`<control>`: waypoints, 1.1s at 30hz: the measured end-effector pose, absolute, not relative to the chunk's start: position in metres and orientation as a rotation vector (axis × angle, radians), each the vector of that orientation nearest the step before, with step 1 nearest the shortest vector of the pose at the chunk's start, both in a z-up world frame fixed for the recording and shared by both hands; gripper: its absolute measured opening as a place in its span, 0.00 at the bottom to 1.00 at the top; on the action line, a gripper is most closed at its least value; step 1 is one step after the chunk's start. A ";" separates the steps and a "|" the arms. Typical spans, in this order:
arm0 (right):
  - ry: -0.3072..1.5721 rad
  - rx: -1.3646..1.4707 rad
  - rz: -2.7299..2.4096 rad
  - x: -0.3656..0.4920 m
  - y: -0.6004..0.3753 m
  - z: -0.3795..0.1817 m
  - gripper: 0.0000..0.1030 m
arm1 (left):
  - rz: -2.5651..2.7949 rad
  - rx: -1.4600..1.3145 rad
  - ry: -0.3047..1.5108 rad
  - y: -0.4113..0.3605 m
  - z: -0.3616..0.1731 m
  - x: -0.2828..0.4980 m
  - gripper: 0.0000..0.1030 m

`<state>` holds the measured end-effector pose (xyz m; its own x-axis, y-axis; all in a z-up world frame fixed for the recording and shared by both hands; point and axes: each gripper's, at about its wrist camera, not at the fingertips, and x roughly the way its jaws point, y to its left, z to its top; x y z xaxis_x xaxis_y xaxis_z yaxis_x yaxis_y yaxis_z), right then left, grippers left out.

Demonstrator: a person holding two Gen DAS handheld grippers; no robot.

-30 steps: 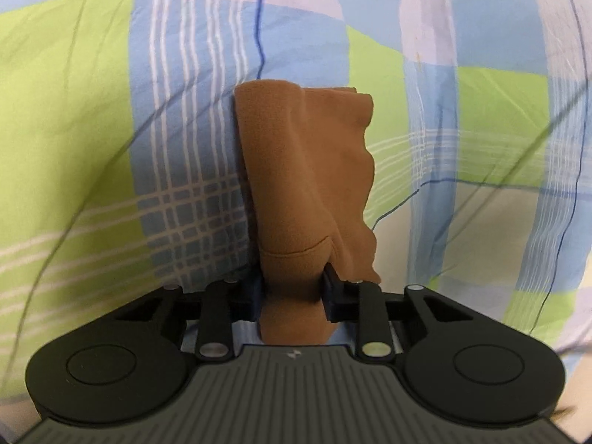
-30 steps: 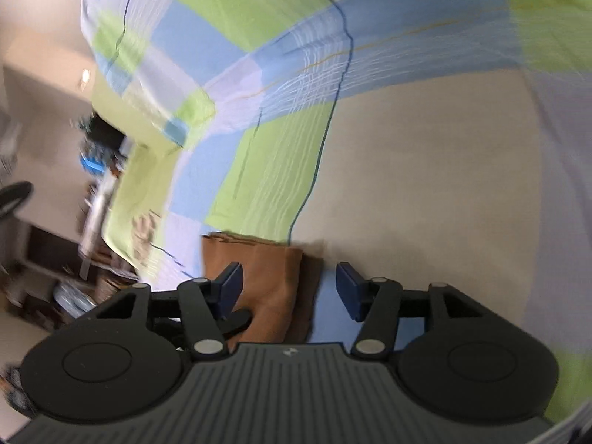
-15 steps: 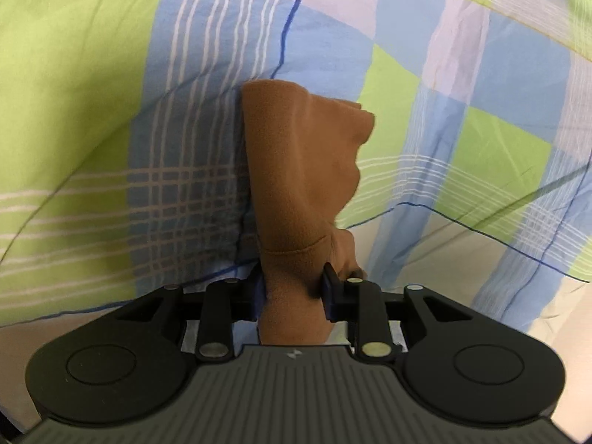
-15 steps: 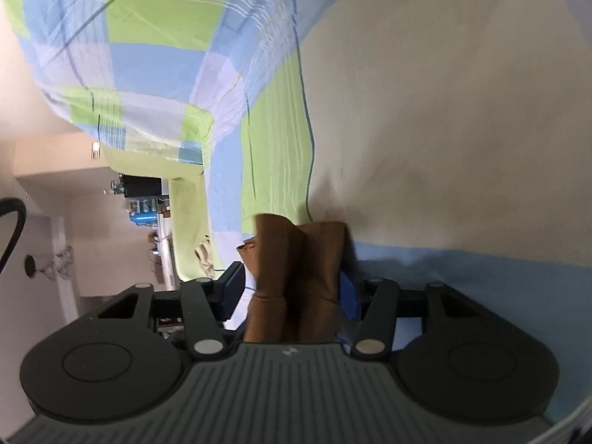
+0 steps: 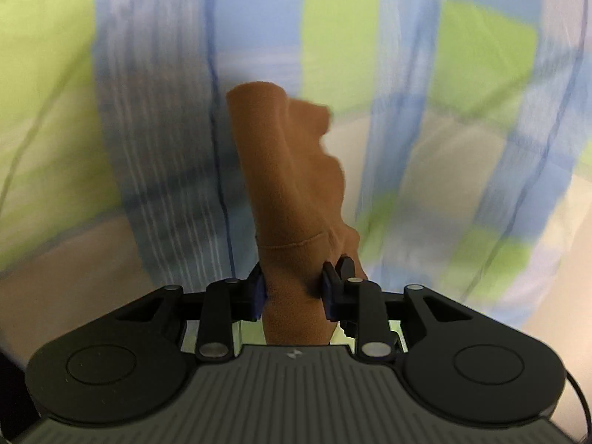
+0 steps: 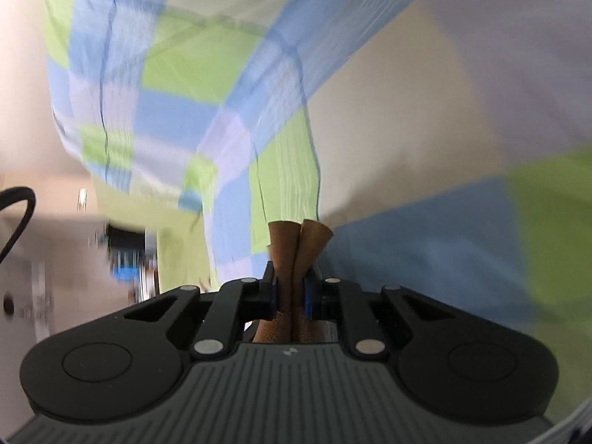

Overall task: Fold clothes
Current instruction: 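Lift the brown cloth with the left tool and carry it to the chair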

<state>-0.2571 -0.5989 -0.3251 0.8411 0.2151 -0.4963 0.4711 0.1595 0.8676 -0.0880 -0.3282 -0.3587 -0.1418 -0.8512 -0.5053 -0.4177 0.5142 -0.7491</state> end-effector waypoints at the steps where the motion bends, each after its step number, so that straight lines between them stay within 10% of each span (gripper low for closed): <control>1: 0.569 1.431 -0.226 -0.268 -0.597 -0.320 0.11 | -0.593 -1.035 1.792 -0.334 -0.353 -0.094 0.33; 18: -0.164 1.497 -1.102 -0.680 -0.370 -0.206 0.11 | -1.364 -0.186 2.242 -0.374 -0.273 -0.390 0.33; 33: -0.239 1.412 -1.141 -1.032 -0.214 -0.219 0.11 | -1.556 -0.174 2.035 -0.213 -0.248 -0.723 0.33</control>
